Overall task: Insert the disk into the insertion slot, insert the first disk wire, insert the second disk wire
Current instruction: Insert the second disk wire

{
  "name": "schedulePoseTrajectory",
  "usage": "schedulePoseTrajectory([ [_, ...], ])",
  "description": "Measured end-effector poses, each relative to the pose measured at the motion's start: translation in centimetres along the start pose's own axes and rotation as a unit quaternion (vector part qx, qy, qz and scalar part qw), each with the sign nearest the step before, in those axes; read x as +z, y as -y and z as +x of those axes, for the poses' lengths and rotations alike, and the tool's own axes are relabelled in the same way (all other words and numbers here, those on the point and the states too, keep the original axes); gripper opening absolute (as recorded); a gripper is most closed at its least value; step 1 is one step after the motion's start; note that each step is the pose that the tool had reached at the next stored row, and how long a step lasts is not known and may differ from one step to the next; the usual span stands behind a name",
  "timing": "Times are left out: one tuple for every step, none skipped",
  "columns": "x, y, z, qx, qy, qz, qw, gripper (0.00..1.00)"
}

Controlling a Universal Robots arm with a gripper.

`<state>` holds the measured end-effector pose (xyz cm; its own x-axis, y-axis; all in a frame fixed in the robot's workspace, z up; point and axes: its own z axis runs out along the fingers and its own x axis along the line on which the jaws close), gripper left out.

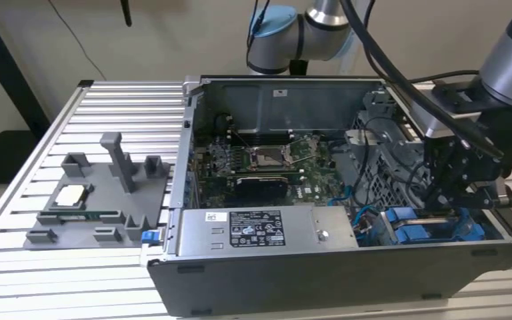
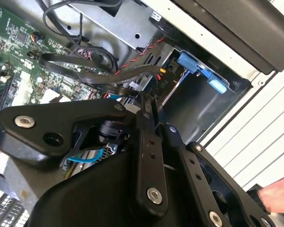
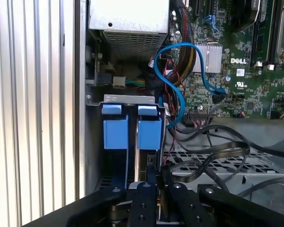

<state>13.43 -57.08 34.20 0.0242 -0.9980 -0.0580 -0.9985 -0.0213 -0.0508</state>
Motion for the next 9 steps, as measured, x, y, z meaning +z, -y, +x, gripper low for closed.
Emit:
schedulePoseTrajectory([
  [0.04,0.02,0.02,0.0,0.0,-0.0002,1.0,0.16],
  [0.02,0.04,0.02,0.0,-0.0004,-0.0002,1.0,0.16],
  [0.01,0.04,0.03,0.0,-0.0007,-0.0003,1.0,0.16],
  [0.0,0.04,0.03,0.0,-0.001,-0.0003,1.0,0.16],
  [0.07,0.04,0.03,0.0,-0.001,-0.0001,1.0,0.16],
  [0.21,0.04,0.05,0.0,-0.0011,0.0001,1.0,0.16],
  [0.4,0.04,0.06,0.001,-0.0011,0.0003,1.0,0.16],
  [0.52,0.03,0.07,0.001,-0.0017,0.0006,1.0,0.16],
  [0.61,0.02,0.07,0.001,-0.0018,0.0008,1.0,0.16],
])
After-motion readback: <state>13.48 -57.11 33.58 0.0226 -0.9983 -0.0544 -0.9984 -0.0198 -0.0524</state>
